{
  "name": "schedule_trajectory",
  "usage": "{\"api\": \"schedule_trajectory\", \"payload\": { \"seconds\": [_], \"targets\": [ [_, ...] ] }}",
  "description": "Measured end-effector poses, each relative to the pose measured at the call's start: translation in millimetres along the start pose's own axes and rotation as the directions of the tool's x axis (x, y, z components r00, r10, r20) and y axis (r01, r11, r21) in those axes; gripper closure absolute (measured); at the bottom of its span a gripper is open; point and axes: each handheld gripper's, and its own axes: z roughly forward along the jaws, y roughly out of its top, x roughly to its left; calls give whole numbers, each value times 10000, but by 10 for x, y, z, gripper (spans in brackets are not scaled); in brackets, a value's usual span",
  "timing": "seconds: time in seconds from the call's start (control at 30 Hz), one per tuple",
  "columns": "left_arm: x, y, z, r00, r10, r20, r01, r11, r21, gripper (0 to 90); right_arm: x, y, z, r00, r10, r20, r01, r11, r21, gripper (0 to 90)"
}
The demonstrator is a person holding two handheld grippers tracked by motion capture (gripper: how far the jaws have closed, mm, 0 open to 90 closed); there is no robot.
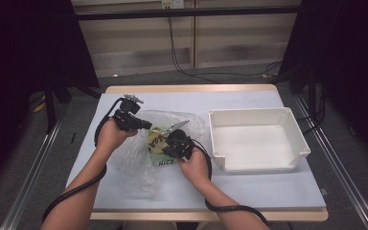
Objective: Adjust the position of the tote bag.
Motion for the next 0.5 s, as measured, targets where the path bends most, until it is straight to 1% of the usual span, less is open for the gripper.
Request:
{"api": "schedule_trajectory", "payload": {
  "seconds": [0.07, 0.1, 0.13, 0.17, 0.2, 0.23, 0.27, 0.3, 0.33, 0.37, 0.4, 0.43, 0.47, 0.5],
  "targets": [
    [11, 0, 2, 10000, -29, -59, 29, 10000, -7, 897, 6, -24, -21, 10000, -73, -55, 73, 10000, 12, 900],
    [44, 4, 2, 10000, -3, -90, 3, 10000, -1, 898, 29, -79, -77, 9998, -67, -174, 67, 10000, 0, 900],
    [52, 5, 4, 9999, -107, -114, 107, 9999, -16, 898, 33, -97, -96, 9996, -122, -258, 124, 9999, 71, 900],
    [52, 5, 4, 9999, -107, -114, 107, 9999, -16, 899, 33, -97, -96, 9996, -122, -258, 124, 9999, 71, 900],
    [80, 6, 10, 9998, -138, -165, 137, 9999, -91, 899, 63, -165, -144, 9991, -176, -396, 180, 9998, 109, 900],
    [93, 7, 13, 9998, -116, -186, 115, 9999, -56, 899, 79, -191, -153, 9989, -185, -424, 192, 9997, 145, 900],
    [95, 7, 22, 9995, -250, -193, 248, 9996, -104, 899, 97, -227, -166, 9988, -199, -442, 206, 9997, 152, 900],
    [101, 8, 26, 9994, -299, -167, 297, 9995, -93, 899, 103, -261, -178, 9980, -277, -576, 288, 9994, 187, 900],
    [101, 8, 26, 9994, -299, -167, 297, 9995, -93, 899, 115, -293, -186, 9979, -230, -612, 245, 9994, 233, 900],
    [125, 9, 36, 9997, -191, -162, 190, 9998, -81, 899, 123, -330, -195, 9976, -220, -654, 240, 9993, 296, 900],
    [105, 6, 60, 9984, -538, -196, 531, 9980, -351, 899, 123, -351, -200, 9974, -255, -667, 278, 9990, 343, 900],
    [105, 6, 60, 9984, -538, -196, 531, 9980, -351, 899, 123, -351, -200, 9974, -255, -667, 278, 9990, 343, 900],
    [132, 10, 58, 9991, -343, -243, 340, 9993, -157, 899, 124, -400, -208, 9971, -207, -727, 238, 9988, 423, 900],
    [139, 11, 59, 9991, -346, -225, 342, 9993, -171, 900, 126, -417, -210, 9969, -256, -742, 291, 9985, 468, 900]
  ]
}}
